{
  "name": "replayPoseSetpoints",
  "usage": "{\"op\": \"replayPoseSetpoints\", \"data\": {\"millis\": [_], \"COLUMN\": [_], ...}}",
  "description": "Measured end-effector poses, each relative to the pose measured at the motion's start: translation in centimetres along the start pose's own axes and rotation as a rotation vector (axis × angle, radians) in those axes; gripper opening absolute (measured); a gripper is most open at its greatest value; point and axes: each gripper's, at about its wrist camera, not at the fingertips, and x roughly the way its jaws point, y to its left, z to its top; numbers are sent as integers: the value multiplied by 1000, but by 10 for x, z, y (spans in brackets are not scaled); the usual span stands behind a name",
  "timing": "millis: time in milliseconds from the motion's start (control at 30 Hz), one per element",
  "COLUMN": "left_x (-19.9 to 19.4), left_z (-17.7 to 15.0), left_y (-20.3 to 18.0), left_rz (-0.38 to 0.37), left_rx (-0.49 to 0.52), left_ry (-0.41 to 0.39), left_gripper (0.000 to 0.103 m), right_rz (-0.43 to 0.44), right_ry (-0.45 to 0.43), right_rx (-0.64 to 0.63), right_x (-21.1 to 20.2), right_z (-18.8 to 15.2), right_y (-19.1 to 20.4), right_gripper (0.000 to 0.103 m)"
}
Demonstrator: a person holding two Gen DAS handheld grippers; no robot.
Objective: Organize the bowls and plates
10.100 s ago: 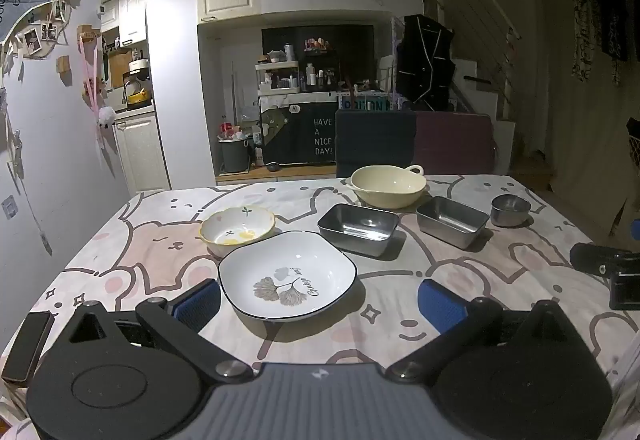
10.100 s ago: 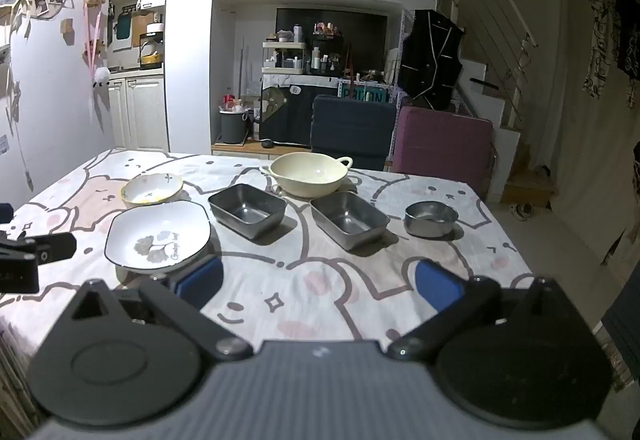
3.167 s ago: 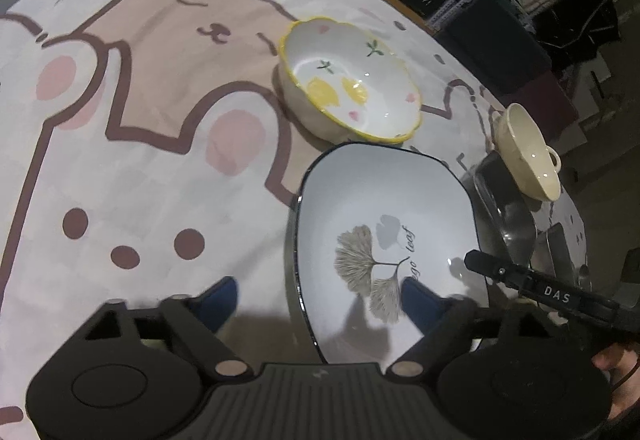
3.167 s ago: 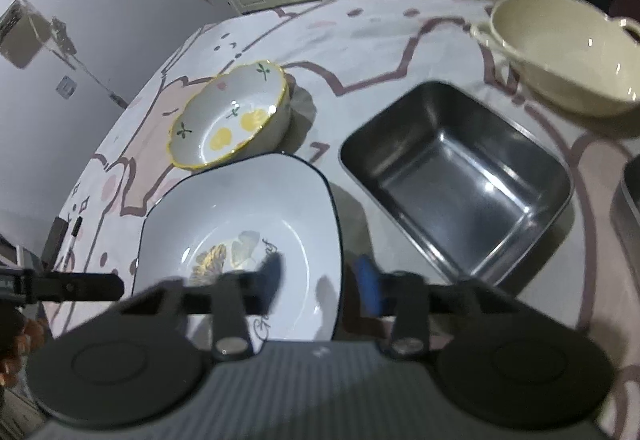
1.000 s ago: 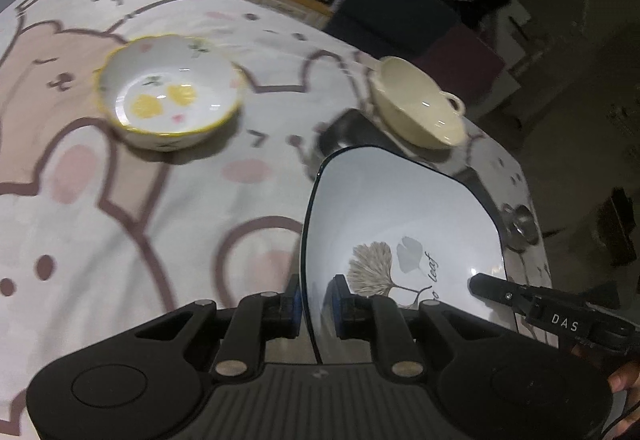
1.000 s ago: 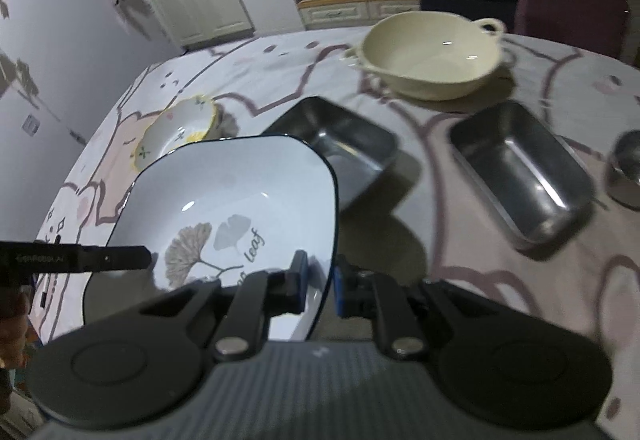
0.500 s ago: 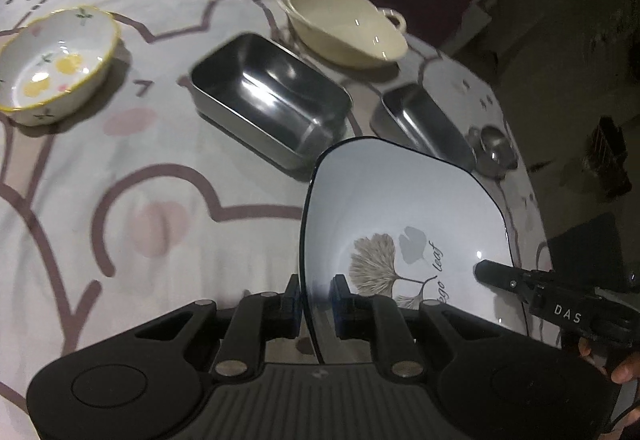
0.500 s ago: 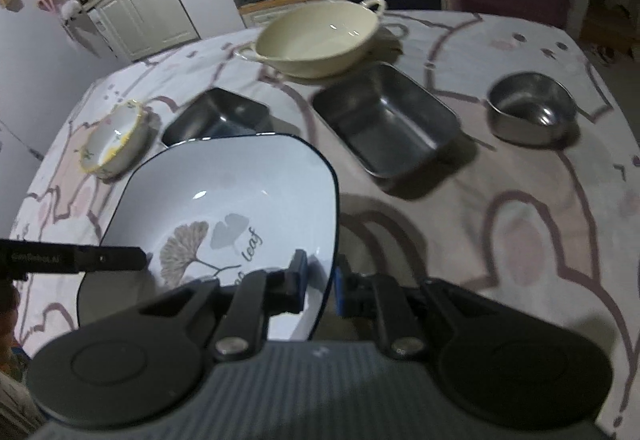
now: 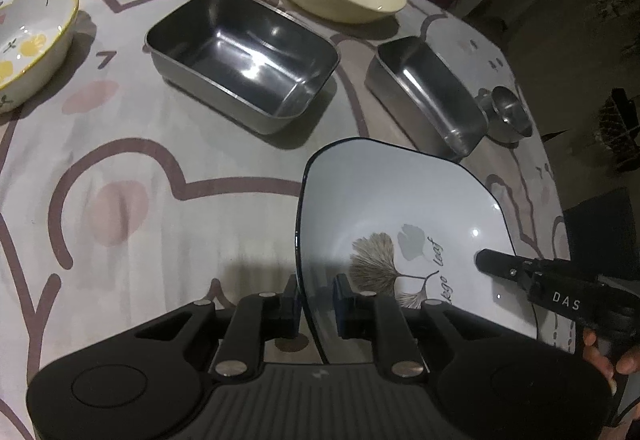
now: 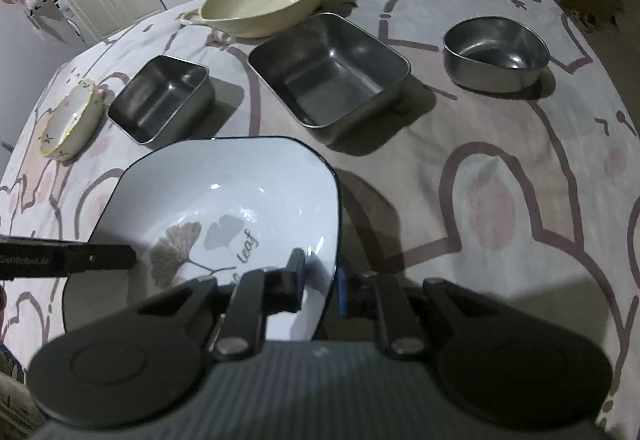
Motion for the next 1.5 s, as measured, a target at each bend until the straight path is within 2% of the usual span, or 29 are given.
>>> {"op": "replayPoseSetpoints", "data": {"millis": [667, 800, 933, 1100, 1500], "left_x": [17, 19, 21, 26, 30], "left_z": [8, 5, 4, 3, 1], "left_y": [2, -1, -4, -4, -4], "left_rz": [38, 47, 62, 78, 81], "left_rx": [-18, 5, 27, 42, 68], "left_ry": [31, 40, 43, 59, 86], "left_gripper": [20, 19, 19, 22, 22], "right_rz": [-54, -61, -107, -110, -123], "right_ry": [59, 76, 98, 89, 100], "right_rx": [4, -2, -42, -48, -67], "right_x": [24, 26, 32, 30, 31], "right_z": [12, 13, 9, 8, 8], "right_y": [8, 9, 13, 14, 20], "right_gripper": [22, 23, 20, 18, 18]}}
